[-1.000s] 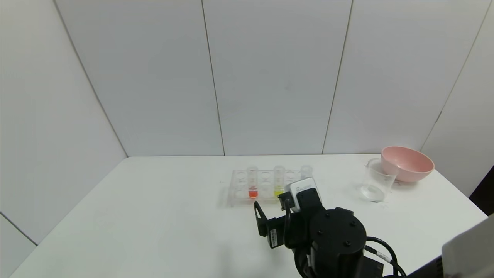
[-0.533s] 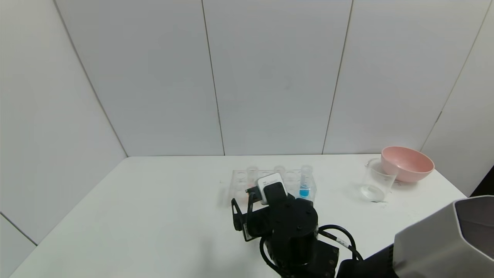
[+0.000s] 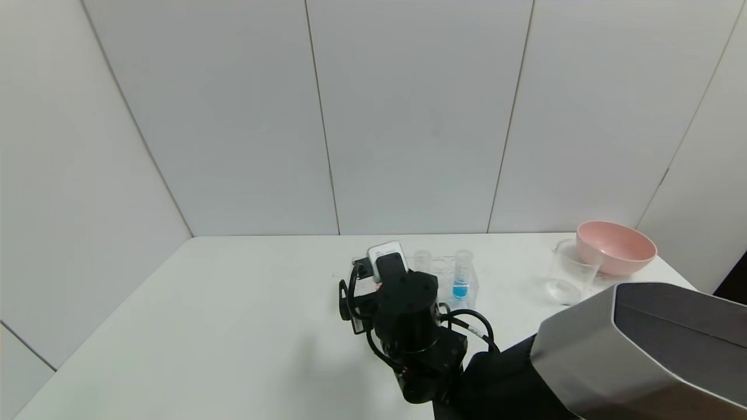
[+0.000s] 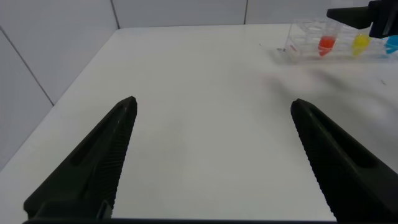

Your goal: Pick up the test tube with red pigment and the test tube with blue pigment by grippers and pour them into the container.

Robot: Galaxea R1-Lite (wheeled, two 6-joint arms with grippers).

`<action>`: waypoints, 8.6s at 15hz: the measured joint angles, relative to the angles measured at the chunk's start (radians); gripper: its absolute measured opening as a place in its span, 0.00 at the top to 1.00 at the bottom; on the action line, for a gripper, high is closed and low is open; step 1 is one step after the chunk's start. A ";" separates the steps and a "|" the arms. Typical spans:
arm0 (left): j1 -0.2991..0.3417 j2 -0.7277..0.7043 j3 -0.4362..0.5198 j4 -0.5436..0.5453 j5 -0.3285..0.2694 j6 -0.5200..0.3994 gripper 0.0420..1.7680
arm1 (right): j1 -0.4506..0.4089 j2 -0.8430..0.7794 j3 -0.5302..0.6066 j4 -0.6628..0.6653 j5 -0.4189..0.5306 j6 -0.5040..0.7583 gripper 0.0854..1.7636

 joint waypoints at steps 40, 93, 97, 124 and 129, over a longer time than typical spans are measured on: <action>0.000 0.000 0.000 0.000 0.000 0.000 0.00 | -0.020 -0.106 -0.130 0.099 0.017 -0.026 0.75; 0.000 0.000 0.000 0.000 0.000 0.000 0.00 | -1.131 -0.430 -0.347 1.427 0.845 -1.080 0.75; 0.000 0.000 0.000 0.000 0.000 0.000 0.00 | -1.112 -0.413 -0.482 1.640 0.779 -1.123 0.75; 0.000 0.000 0.000 0.000 0.000 0.000 0.00 | -0.931 -0.188 -0.801 1.837 0.445 -1.164 0.75; 0.000 0.000 0.000 0.000 0.000 0.000 0.00 | -0.922 -0.180 -0.803 1.809 0.344 -1.216 0.75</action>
